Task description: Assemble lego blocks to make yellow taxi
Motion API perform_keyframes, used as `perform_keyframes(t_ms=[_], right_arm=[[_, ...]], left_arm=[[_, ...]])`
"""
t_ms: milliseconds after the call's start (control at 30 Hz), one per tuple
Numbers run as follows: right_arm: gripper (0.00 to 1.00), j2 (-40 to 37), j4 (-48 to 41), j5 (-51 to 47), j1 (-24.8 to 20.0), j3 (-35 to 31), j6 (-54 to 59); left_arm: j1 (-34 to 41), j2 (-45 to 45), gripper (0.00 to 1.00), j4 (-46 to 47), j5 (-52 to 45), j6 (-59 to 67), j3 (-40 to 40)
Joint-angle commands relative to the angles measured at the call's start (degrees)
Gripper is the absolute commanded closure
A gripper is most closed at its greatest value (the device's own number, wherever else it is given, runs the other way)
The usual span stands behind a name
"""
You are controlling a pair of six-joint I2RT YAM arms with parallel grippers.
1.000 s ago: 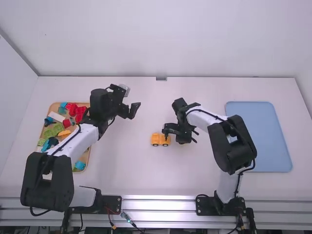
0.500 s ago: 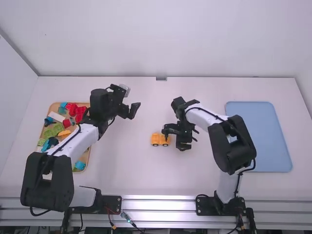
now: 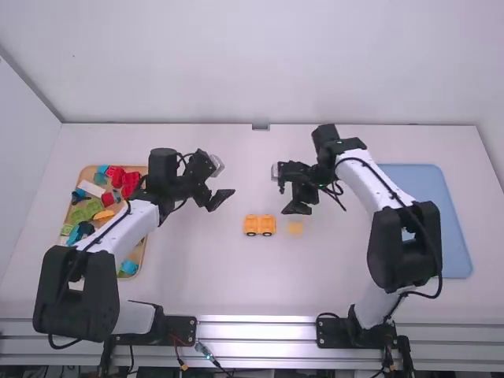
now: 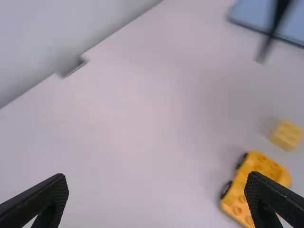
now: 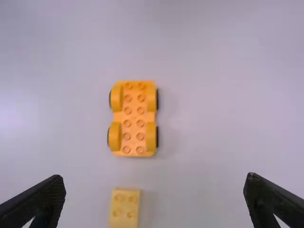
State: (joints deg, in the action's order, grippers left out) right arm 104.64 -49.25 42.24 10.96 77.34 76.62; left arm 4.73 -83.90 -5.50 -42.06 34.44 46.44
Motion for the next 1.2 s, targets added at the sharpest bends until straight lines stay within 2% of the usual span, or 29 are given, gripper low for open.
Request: perform_keyframes(t_ms=[0,233,400,433,500,567,767,867,1000,1100,1167], right_arm=[[0.01,-0.3,1.7,14.6,-3.3,-5.1,1.7],[0.01,-0.3,11.7,20.4,-9.1,-15.7,1.5],[0.01,-0.3,19.3,16.9,-9.1,-21.6,1.4],[0.01,-0.3,23.4,14.4,-8.3,-24.5,1.4],[0.06,-0.3,27.4,13.2,-7.8,-27.2,1.0],[0.14,-0.3,34.0,12.5,-8.3,-30.5,-2.6],[0.07,1.5,46.3,14.2,-11.4,-37.3,-4.4],[0.08,4.2,50.0,15.4,-12.2,-38.4,-4.4],[0.11,9.2,49.9,17.6,-12.6,-35.5,-4.3],[0.16,12.1,45.2,19.6,-12.9,-32.5,1.1],[0.26,13.4,39.8,19.8,-12.9,-30.8,7.7]], left_arm=[[0.1,-1.7,0.01,0.2,-11.1,12.2,0.1],[0.1,-10.9,0.01,3.7,-23.3,28.1,0.1],[0.2,-15.9,0.01,4.1,-26.6,31.7,0.1],[0.2,-18.1,0.01,3.9,-28.9,34.3,0.1],[0.1,-20.0,0.01,3.6,-31.0,36.5,0.1],[0.2,-22.4,0.01,1.4,-33.3,37.4,0.1],[0.3,-25.6,0.01,-3.6,-34.0,33.9,0.1],[1.4,-25.8,0.01,-5.2,-34.0,32.4,0.1],[3.1,-25.8,0.01,-6.6,-33.9,32.4,0.1],[4.9,-25.8,0.01,-7.1,-33.4,32.5,0.1],[5.9,-25.8,0.01,-7.3,-33.3,32.5,0.1]])
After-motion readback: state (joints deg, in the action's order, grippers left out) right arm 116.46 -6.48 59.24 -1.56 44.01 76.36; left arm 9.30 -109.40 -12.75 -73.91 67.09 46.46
